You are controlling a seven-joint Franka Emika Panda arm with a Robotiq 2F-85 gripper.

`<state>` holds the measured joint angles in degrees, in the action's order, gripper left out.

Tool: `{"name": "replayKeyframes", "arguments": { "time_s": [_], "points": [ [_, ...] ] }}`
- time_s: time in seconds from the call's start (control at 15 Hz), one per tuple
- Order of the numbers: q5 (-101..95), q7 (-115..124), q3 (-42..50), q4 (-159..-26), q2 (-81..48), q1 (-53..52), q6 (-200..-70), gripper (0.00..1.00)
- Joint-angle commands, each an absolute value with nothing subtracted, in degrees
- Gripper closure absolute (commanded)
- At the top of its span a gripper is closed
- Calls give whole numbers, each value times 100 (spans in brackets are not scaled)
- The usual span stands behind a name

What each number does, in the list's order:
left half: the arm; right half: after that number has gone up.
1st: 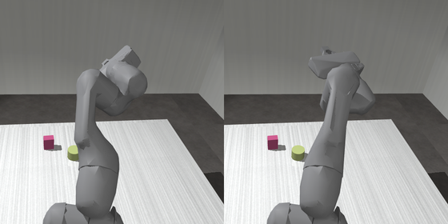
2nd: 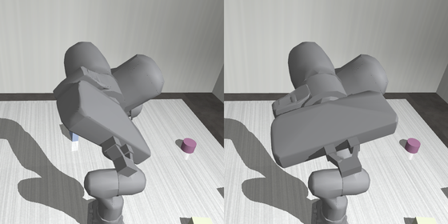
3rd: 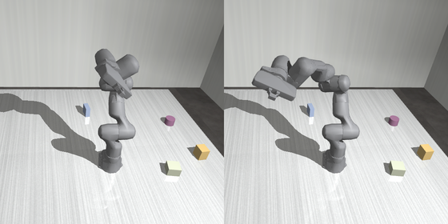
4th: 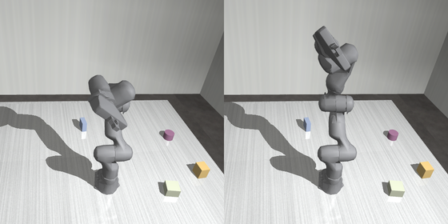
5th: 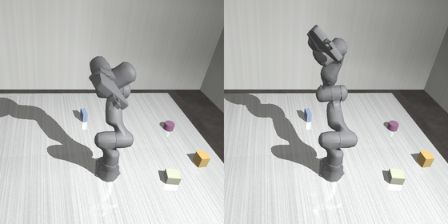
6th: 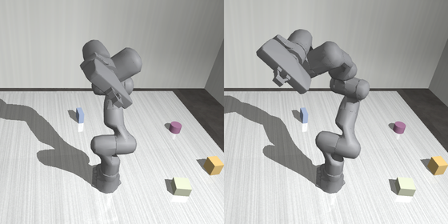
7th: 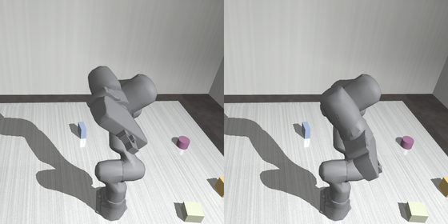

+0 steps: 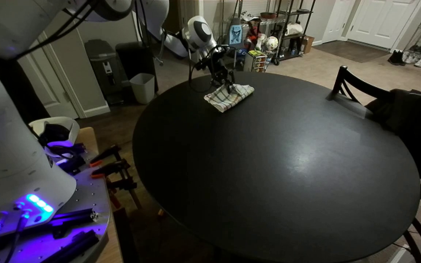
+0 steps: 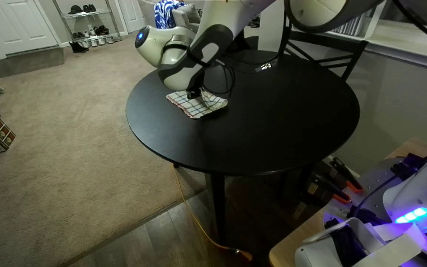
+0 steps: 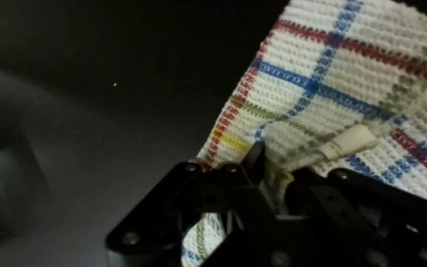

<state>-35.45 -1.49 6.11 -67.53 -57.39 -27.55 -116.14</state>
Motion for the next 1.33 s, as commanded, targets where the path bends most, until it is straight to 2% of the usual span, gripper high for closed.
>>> {"name": "replayKeyframes", "arguments": {
  "time_s": [0.0, 1.27],
  "points": [
    [-3443, -512, 241, -6680, -5744, -2486, -11409, 98],
    [-3454, -586, -100, -6487, -5701, -2390, -11515, 98]
  ]
}}
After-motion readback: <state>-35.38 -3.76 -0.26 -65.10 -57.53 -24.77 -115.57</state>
